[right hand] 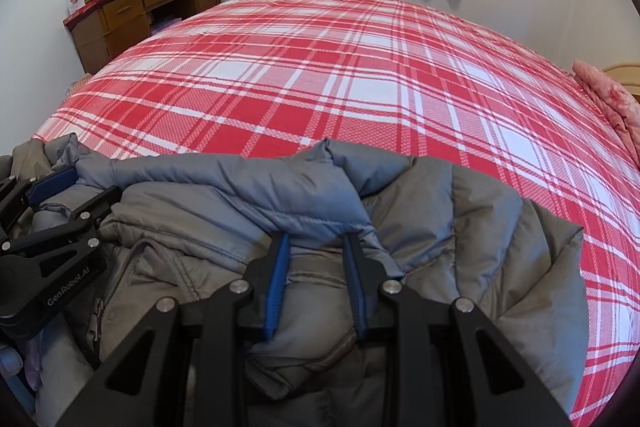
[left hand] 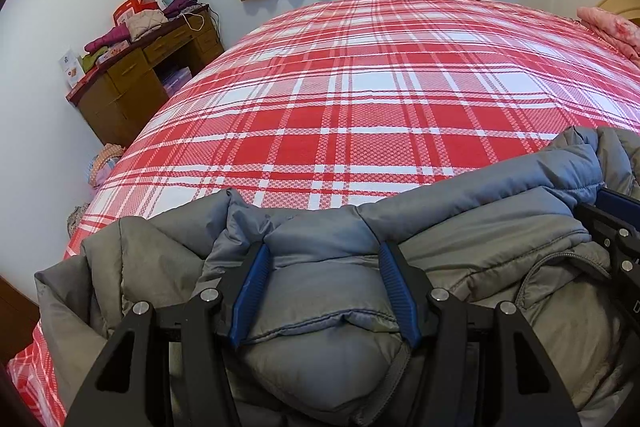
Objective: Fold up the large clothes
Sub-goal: 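Lift the hem with both grippers and fold it toward the collar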
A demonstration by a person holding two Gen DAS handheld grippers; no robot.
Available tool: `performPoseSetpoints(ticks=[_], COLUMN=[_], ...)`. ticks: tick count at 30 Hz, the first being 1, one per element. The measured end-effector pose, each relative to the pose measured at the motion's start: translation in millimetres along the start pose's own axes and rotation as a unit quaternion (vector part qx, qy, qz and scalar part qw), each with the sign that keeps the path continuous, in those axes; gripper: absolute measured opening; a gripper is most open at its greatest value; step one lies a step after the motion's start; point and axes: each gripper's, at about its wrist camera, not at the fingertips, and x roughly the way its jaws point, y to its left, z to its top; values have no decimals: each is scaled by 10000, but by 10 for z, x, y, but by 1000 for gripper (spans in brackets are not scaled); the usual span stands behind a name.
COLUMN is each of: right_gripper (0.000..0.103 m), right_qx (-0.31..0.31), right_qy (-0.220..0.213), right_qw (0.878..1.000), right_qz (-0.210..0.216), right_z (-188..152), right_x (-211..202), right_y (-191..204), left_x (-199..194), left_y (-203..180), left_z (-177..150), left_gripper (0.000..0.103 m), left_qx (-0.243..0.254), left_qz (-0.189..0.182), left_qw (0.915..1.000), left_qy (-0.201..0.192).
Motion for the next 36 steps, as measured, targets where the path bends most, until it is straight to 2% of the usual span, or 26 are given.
performPoseSetpoints(ticks=[36], right_gripper=[31], right_qx=[-39], right_qy=[-6], right_qw=[10000], right_qz=[-32], right_z=[8], right_x=[19], right_y=[21], left_x=[-5], left_y=[-21], left_z=[10], left_gripper=[59], left_qx=[61], left_qz=[63], left_qw=[10000], left_qy=[-8])
